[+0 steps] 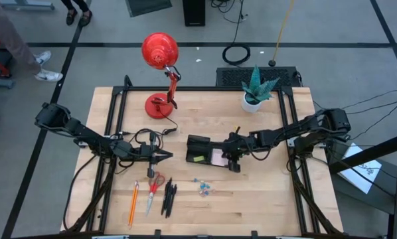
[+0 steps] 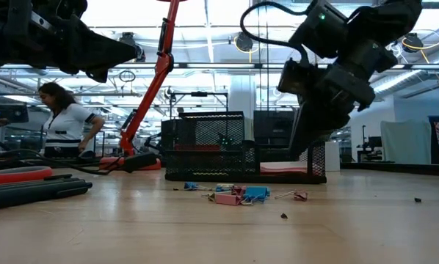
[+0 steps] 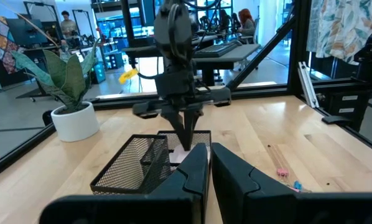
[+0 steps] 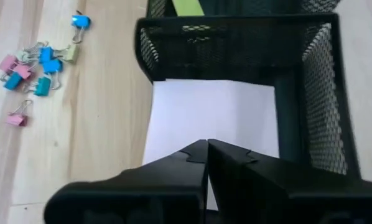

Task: Pick and place office supplies into organizer
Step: Put the pink sticky note into the black desk organizer, then adjust the black desk organizer

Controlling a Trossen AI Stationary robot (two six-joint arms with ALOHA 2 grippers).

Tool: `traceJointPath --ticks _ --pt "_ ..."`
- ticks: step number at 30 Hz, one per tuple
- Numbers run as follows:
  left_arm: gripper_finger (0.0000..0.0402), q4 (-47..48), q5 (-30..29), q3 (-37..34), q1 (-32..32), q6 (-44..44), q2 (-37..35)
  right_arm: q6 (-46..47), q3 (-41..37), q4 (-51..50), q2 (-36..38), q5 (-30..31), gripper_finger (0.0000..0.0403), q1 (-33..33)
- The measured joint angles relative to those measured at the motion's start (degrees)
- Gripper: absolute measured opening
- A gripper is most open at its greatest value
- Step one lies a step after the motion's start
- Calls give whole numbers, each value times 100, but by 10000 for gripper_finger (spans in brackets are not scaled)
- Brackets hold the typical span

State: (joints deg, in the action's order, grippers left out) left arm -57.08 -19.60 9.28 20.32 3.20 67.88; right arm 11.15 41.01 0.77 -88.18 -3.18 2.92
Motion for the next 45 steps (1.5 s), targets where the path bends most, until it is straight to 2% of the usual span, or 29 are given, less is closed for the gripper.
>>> traceJointPath --ticks 6,12,18,28,33,39,45 --pt "31 -2 -15 0 -17 10 0 -196 31 331 -485 -407 1 -74" --pt "31 4 -15 0 -17 57 0 -183 28 296 -906 -440 1 -140" --pt "31 22 -13 0 -17 82 0 -183 42 302 -709 -448 1 -140" --pt "31 3 -8 0 -17 87 0 -249 300 243 15 -457 3 -55" --pt "31 0 -8 0 -17 98 0 -289 432 139 60 -459 4 -11" --pt "31 2 -4 0 -17 88 0 -516 757 149 133 -459 4 237" --pt "31 50 -2 0 -17 70 0 -1016 994 132 745 -459 4 698"
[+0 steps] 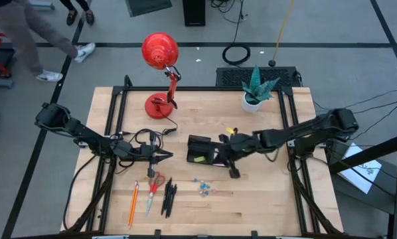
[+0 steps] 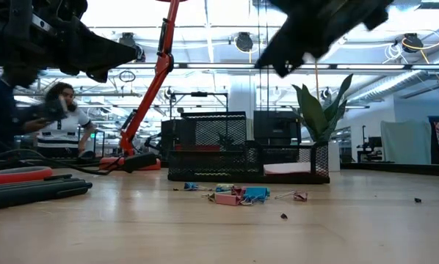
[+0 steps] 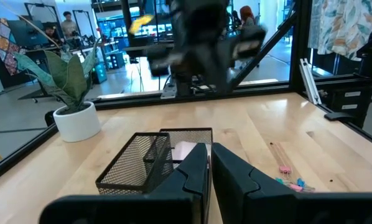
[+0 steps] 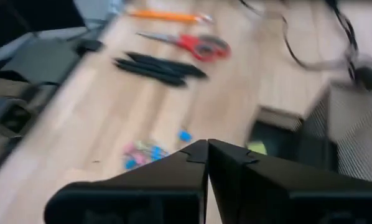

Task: Pick and place office supplies into organizer
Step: Adjust the black desk organizer

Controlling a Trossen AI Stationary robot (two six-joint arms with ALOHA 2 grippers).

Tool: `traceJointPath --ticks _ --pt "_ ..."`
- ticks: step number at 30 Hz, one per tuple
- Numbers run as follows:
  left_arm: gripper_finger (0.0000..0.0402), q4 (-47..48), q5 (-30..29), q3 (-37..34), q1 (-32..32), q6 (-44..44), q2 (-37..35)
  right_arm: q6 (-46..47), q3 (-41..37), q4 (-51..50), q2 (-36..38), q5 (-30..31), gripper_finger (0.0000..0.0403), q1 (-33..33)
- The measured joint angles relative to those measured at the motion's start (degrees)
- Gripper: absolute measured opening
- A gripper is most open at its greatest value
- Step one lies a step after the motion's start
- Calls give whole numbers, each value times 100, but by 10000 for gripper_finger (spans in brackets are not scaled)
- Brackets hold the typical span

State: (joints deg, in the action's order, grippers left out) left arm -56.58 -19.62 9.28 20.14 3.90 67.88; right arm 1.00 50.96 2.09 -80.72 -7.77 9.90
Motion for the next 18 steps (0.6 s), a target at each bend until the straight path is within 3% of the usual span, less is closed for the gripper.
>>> traceJointPath --ticks 4,10,13,18 --pt "31 36 0 0 0 -4 0 -6 11 -62 690 244 1 461" --pt "31 64 0 0 0 -25 0 -182 -428 111 1407 1562 1 1297" --pt "31 85 -18 0 0 -78 0 -63 -890 503 1451 1997 1 1470" --pt "31 247 -145 0 0 -321 0 374 -1959 1818 1184 1970 1 1423"
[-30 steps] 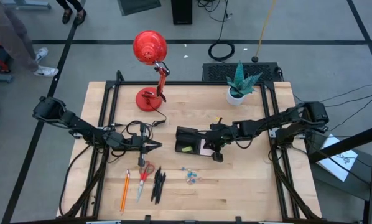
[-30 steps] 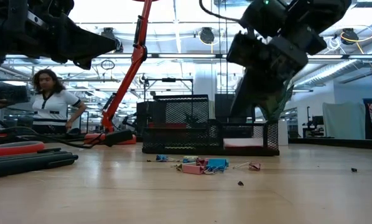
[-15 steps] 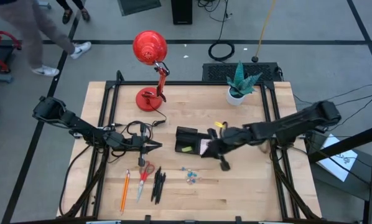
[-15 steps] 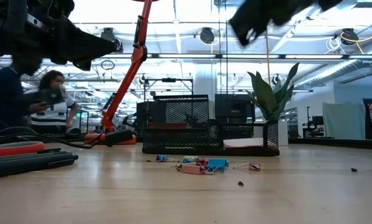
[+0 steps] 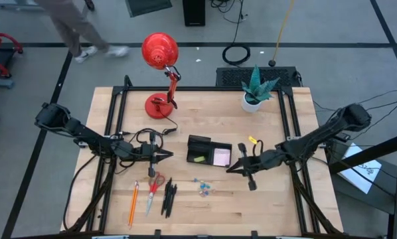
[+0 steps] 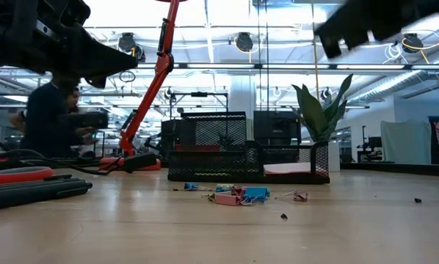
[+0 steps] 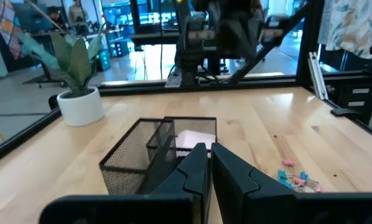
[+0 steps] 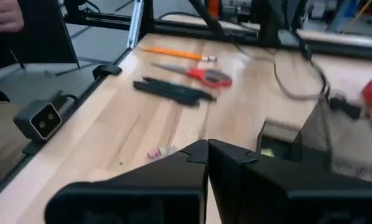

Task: Pick and place office supplies into organizer
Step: Adjust the black desk organizer, then put the orange pencil into the black desk organizer

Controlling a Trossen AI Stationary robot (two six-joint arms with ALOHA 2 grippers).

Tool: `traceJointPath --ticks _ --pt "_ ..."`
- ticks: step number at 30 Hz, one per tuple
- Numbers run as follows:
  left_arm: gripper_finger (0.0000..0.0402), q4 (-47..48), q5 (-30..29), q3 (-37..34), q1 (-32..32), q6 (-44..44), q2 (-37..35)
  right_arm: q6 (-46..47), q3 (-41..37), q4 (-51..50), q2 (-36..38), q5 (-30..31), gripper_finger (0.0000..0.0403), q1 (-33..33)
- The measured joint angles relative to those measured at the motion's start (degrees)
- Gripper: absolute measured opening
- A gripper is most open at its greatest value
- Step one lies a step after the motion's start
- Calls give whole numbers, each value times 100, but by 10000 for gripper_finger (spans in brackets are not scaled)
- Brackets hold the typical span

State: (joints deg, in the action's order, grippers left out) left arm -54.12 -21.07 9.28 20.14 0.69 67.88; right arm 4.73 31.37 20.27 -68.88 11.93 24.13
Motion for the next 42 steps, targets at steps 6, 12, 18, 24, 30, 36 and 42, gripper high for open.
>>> traceJointPath --ticks 6,12,18,24,30,36,42 --pt "31 47 -107 0 -17 520 0 767 -914 1821 -1029 -7 0 -137" --pt "31 -45 -207 0 -237 1193 0 1091 -818 2468 -2270 -18 0 -141" --pt "31 -241 -198 0 -452 1015 0 1138 -590 2500 -2976 20 0 -191" --pt "31 -272 -194 0 -541 964 0 1482 -584 2370 -3082 330 0 -406" --pt "31 -268 -186 0 -544 927 0 1459 -585 2369 -3082 321 0 -616" --pt "31 -89 8 0 -542 934 0 1254 -587 2585 -3080 -113 0 -658" --pt "31 -23 9 0 -543 928 0 812 -587 2728 -2579 -1183 0 -637"
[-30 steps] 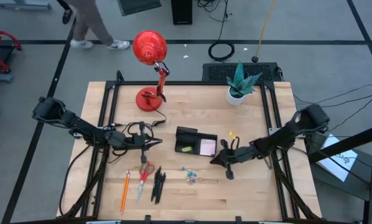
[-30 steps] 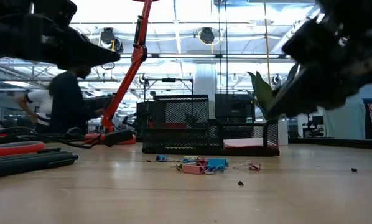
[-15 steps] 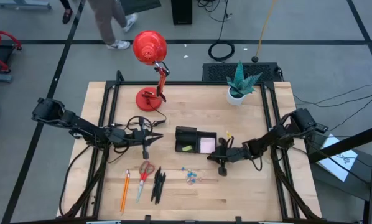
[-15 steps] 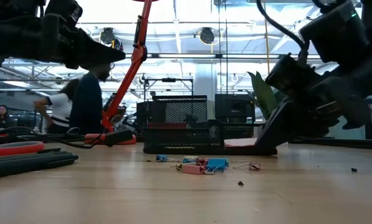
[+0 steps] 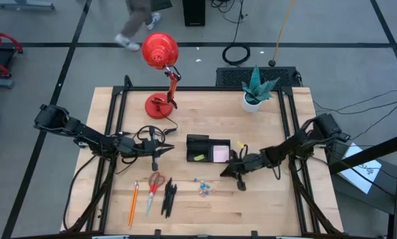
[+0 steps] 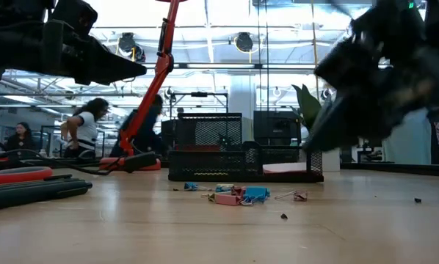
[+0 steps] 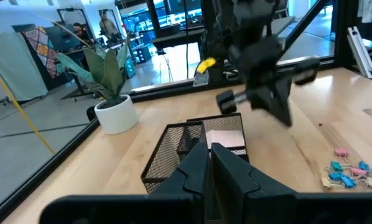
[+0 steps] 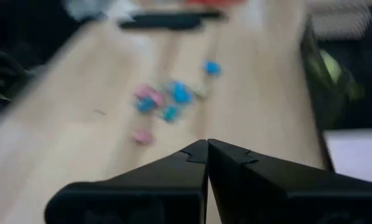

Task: Pick and place office supplies into organizer
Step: Put the orange pencil into the black desk organizer

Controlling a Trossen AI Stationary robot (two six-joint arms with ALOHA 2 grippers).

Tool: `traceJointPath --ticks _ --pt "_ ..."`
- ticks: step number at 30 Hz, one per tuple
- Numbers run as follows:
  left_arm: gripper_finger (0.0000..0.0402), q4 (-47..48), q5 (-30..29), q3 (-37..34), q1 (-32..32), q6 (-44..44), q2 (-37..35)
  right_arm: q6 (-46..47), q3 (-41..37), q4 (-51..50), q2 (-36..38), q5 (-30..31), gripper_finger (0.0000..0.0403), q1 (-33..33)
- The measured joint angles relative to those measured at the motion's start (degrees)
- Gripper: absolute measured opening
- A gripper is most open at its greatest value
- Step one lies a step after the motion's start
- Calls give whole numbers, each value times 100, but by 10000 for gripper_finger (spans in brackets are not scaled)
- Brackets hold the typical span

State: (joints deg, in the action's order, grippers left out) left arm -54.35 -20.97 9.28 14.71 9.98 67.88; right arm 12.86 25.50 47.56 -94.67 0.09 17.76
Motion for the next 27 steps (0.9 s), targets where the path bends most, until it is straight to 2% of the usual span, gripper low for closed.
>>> traceJointPath --ticks 4,11,13,15,19,24,27 --pt "31 16 0 0 -1 -43 0 -310 0 -513 1077 -25 0 -14" --pt "31 10 9 0 2 -131 -4 -1402 -194 -1515 3240 -41 0 -212" --pt "31 -95 11 0 34 -36 -9 -1528 -497 -1425 3750 -106 0 -330" --pt "31 -248 10 0 74 77 -11 -1519 -884 -914 4150 -289 0 -532" --pt "31 -431 13 0 134 245 -11 -1057 -1649 -485 4540 -346 0 -1097" --pt "31 -527 11 0 140 154 -13 -553 -2296 75 4667 -1268 0 -1753" --pt "31 -649 3 2 139 267 -13 -392 -2439 313 4740 -1395 0 -2066"
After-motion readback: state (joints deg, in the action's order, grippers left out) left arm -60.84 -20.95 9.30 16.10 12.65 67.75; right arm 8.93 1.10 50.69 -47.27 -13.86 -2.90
